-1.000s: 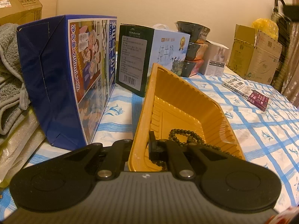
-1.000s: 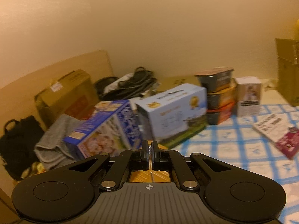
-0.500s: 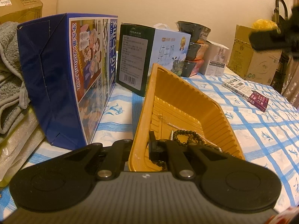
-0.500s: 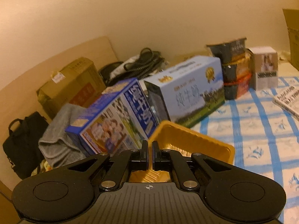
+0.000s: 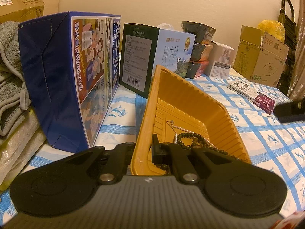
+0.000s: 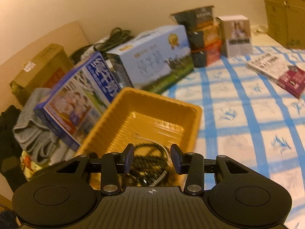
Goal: Organize jewelry
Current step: 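Withdraw the open right tool from the orange tray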
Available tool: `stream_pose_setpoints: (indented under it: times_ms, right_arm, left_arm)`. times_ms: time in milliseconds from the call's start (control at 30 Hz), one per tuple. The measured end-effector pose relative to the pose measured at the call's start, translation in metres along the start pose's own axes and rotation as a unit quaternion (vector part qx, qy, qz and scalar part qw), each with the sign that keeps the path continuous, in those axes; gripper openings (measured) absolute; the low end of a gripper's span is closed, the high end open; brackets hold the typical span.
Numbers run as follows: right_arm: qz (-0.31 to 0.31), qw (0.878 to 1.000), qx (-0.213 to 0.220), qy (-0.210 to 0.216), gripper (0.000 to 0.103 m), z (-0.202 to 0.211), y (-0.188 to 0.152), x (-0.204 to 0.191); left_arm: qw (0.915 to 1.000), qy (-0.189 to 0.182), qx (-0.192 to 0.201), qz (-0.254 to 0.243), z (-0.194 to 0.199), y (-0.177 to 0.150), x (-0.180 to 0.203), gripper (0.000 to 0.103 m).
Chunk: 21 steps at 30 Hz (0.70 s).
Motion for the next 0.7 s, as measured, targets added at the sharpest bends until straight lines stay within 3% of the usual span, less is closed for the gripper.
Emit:
stream_pose_setpoints:
  times_ms: [400,700]
  right_arm:
    - [-0.025,0.997,-0.054,-0.041,0.05,-0.007,-0.052,0.02]
    - [-0.04,0.996,-0.061,-0.06,0.05,-0.007,-0.062,0.03]
  left_arm:
    - [1.0,0.008,-0.003,0.0,-0.005,-0.003,-0.005,0.005]
    - [0.9998,0.01,-0.006,0.015,-0.01,-0.006,-0.012,0.006]
Point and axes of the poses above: each gripper's, at about its wrist camera, not at the fingertips, and z roughly against the way its jaws point, x to its right, y to its top, the point moved 4 cm from there along -z, roughly the way its jaws point, and after that the axes turned 11 degrees about z, right-handed, at the moved point
